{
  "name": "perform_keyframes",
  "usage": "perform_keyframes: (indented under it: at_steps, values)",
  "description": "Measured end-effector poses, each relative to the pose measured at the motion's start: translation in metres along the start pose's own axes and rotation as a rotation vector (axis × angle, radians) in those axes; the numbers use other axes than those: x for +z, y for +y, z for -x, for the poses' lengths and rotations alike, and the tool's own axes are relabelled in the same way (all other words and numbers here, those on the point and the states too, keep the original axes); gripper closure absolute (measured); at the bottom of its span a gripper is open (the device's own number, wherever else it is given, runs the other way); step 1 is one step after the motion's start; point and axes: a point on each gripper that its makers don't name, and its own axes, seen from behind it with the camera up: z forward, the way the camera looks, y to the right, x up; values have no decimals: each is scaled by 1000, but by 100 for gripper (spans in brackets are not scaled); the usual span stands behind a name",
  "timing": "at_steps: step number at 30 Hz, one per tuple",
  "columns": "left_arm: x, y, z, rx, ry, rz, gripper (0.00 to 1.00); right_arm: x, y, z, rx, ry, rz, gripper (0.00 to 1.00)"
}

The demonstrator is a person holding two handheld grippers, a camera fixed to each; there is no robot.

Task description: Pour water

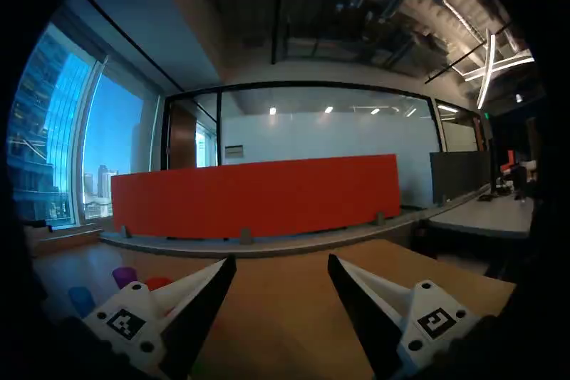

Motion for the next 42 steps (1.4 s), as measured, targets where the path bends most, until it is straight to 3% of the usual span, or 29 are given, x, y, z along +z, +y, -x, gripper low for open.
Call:
perform_keyframes:
  at_steps: [9, 15, 42]
  values:
    - [3, -5, 11, 48, 1, -42, 7, 2, 3, -5, 2, -4, 5, 1]
    - [4, -1, 23, 36, -9, -38, 7, 3, -1, -5, -2, -4, -1, 1]
    - [4, -19, 59, -15, -34, -19, 7, 2, -10, -10, -20, -1, -7, 1]
